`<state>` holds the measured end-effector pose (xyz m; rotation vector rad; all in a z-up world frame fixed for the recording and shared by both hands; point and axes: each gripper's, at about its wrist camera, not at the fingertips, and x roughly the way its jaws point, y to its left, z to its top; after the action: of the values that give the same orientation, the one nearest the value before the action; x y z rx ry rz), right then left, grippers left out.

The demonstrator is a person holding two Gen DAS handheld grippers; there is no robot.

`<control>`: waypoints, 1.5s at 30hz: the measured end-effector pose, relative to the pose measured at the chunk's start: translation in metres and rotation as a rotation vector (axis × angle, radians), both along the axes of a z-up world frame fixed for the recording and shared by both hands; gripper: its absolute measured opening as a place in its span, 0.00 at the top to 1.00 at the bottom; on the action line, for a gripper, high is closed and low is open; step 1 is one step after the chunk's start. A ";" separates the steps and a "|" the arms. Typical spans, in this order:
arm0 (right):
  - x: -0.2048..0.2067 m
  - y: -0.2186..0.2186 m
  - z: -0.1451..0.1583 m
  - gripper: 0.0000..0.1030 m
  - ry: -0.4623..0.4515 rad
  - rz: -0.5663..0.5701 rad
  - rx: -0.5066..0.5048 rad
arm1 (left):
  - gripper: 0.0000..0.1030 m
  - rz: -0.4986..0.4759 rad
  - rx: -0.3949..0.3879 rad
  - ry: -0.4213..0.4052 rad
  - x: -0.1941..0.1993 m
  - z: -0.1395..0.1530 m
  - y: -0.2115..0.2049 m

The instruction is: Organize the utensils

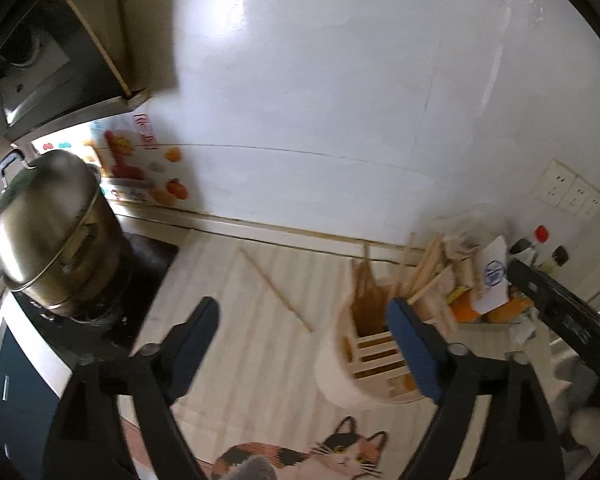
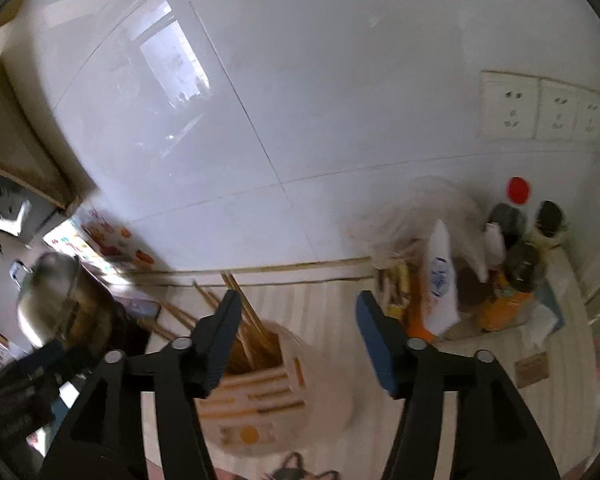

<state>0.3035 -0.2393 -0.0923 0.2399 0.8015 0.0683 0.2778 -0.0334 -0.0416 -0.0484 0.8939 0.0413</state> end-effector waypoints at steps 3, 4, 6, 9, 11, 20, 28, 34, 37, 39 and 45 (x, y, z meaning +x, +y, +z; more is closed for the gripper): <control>-0.019 0.006 -0.005 0.25 0.000 -0.009 -0.088 | 0.03 0.016 0.050 0.003 -0.006 -0.013 0.002; -0.022 0.008 -0.007 0.20 0.003 -0.011 -0.111 | 0.00 0.018 0.067 0.009 -0.007 -0.018 0.001; -0.032 0.015 -0.015 0.14 0.014 -0.003 -0.159 | 0.00 0.019 0.089 0.013 -0.010 -0.026 0.000; -0.044 0.018 -0.024 0.03 0.030 0.000 -0.204 | 0.00 0.023 0.103 0.013 -0.016 -0.034 -0.002; -0.051 0.022 -0.029 0.00 0.035 -0.007 -0.229 | 0.00 0.019 0.112 0.013 -0.021 -0.038 -0.005; -0.089 0.021 -0.018 0.00 -0.001 -0.077 -0.266 | 0.00 -0.009 0.103 -0.026 -0.057 -0.027 -0.002; -0.162 0.042 0.025 0.00 -0.084 -0.148 -0.271 | 0.00 -0.076 0.088 -0.115 -0.124 0.012 0.012; -0.237 0.068 0.060 0.00 -0.156 -0.198 -0.281 | 0.00 -0.119 0.073 -0.178 -0.189 0.044 0.033; -0.273 0.080 0.073 0.00 -0.184 -0.215 -0.288 | 0.00 -0.140 0.063 -0.207 -0.220 0.059 0.041; -0.296 0.088 0.082 0.00 -0.198 -0.225 -0.282 | 0.00 -0.152 0.059 -0.223 -0.238 0.067 0.047; -0.357 0.104 0.103 0.00 -0.237 -0.246 -0.288 | 0.00 -0.171 0.051 -0.254 -0.276 0.083 0.055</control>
<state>-0.0533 -0.1354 0.0110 0.0543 0.5329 -0.2450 0.0021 0.0217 0.0416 0.0698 0.6398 -0.0998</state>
